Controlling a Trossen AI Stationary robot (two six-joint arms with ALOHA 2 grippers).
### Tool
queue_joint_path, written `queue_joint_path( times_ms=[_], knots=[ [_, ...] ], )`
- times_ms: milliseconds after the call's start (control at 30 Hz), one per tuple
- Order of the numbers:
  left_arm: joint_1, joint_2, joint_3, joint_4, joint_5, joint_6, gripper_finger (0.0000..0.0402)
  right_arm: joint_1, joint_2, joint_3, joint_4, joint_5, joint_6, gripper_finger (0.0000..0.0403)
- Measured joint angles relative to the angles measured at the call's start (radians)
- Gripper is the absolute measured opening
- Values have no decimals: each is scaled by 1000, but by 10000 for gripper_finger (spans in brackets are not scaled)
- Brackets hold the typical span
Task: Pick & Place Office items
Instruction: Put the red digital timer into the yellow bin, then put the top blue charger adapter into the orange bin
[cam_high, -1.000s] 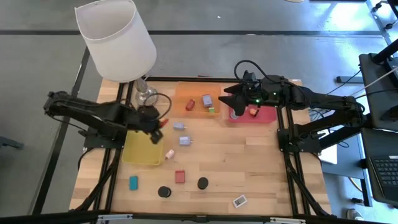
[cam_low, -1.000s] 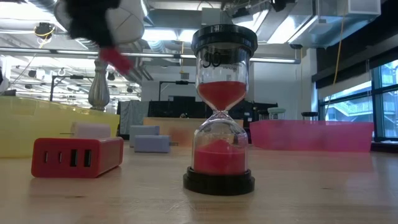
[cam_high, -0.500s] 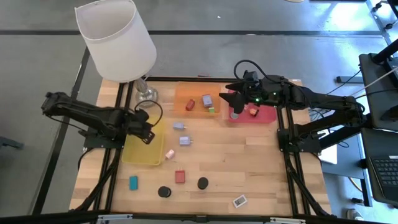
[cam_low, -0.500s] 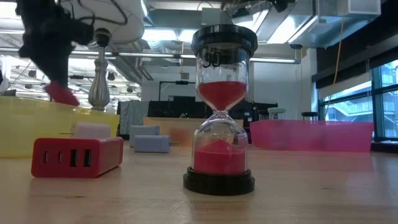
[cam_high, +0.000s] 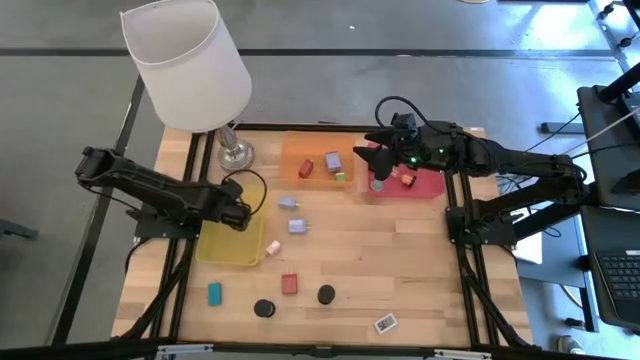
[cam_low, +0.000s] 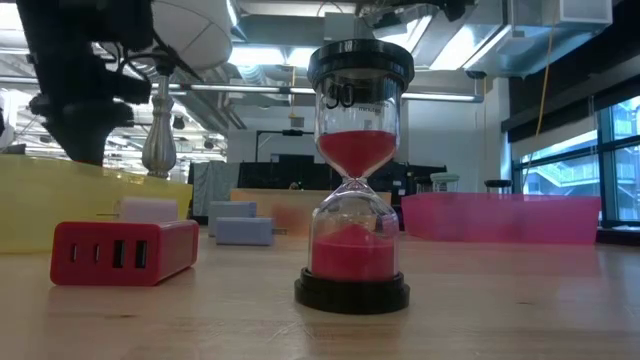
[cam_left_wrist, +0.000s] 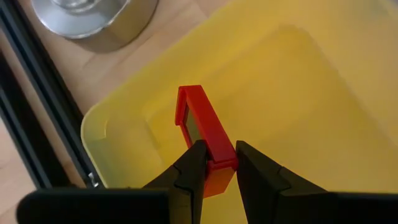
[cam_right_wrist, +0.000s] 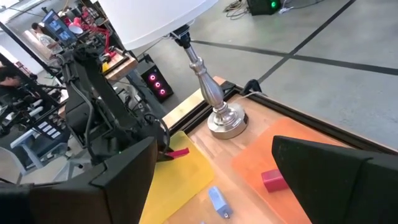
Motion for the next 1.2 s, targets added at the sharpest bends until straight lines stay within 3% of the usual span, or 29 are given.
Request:
queue_joint_path(
  times_ms=[300,600,800,1000,1200],
  knots=[
    [0,74,-5,1,-3,0,82,0,0,0,-16,0,0,322],
    [0,77,9,0,-3,-14,143,0,0,0,-30,-1,-1,322],
    [0,76,120,-2,-4,-26,181,0,1,0,-37,-1,-22,322],
    [0,75,256,111,-12,227,195,0,1,0,-37,-11,-34,322],
    [-3,81,242,371,32,637,204,0,1,0,-38,-13,-50,322]
  ],
)
